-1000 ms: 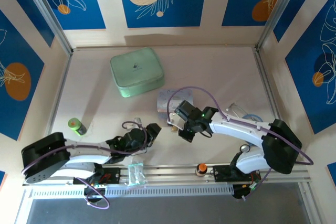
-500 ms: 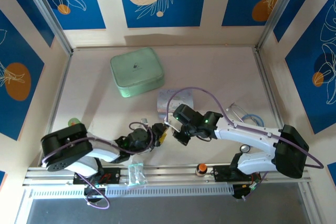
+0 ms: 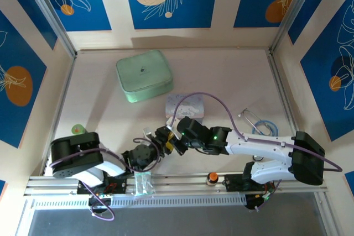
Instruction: Unlock the padlock with the key
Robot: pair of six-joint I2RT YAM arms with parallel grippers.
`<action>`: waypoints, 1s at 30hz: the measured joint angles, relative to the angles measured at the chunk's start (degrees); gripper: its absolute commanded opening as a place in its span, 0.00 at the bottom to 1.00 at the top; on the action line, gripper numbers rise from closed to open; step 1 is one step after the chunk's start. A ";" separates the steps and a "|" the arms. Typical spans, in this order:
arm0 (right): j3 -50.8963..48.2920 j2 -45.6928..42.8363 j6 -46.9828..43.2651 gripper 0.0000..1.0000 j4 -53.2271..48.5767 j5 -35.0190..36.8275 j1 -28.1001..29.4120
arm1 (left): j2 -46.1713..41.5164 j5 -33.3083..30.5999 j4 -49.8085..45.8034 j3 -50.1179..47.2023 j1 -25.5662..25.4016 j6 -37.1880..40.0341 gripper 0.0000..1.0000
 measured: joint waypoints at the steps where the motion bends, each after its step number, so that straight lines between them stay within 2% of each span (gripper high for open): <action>1: -0.74 -0.07 0.72 0.00 1.88 0.42 0.17 | -0.66 -0.37 0.92 0.02 -0.17 -0.26 0.69; 3: -2.21 -0.37 1.95 0.00 4.96 0.94 0.42 | -0.87 -0.92 2.10 0.02 -0.26 -0.68 0.67; 6: -4.09 -1.42 3.41 0.00 7.56 2.19 0.57 | -0.96 -1.90 2.21 0.00 -0.35 -0.50 0.59; 9: -4.85 -2.54 4.63 0.00 8.66 3.63 1.09 | -2.14 -2.91 2.05 -0.04 -0.52 0.17 0.57; 16: -6.56 -5.79 6.58 0.00 10.12 5.27 1.29 | -4.96 -3.67 0.59 -0.11 -0.90 1.40 0.35; 18: -7.08 -6.14 6.93 0.00 10.14 5.97 1.33 | -5.09 -3.87 -0.57 -0.15 -0.98 1.90 0.35; 19: -7.48 -6.54 7.21 0.00 9.94 6.27 1.18 | -5.64 -3.93 -1.95 -0.33 -1.01 2.19 0.39; 20: -7.61 -6.88 7.43 0.03 9.07 6.47 0.74 | -6.97 -4.00 -4.15 -0.59 -1.01 2.64 0.43; 22: -7.61 -7.56 8.39 0.23 7.43 6.45 -0.68 | -11.65 -4.46 -11.15 -0.74 -1.09 3.48 0.49; 27: -6.82 -7.76 10.01 0.38 2.62 5.79 -8.79 | -32.22 -7.69 -42.10 3.74 -1.22 9.73 0.53; 28: -6.45 -7.06 9.64 0.45 2.21 5.77 -10.03 | -36.35 -9.03 -47.23 4.83 -1.22 11.39 0.53; 30: -5.22 -4.90 8.33 0.50 1.73 5.55 -10.64 | -43.36 -11.45 -54.47 5.49 -1.18 13.90 0.53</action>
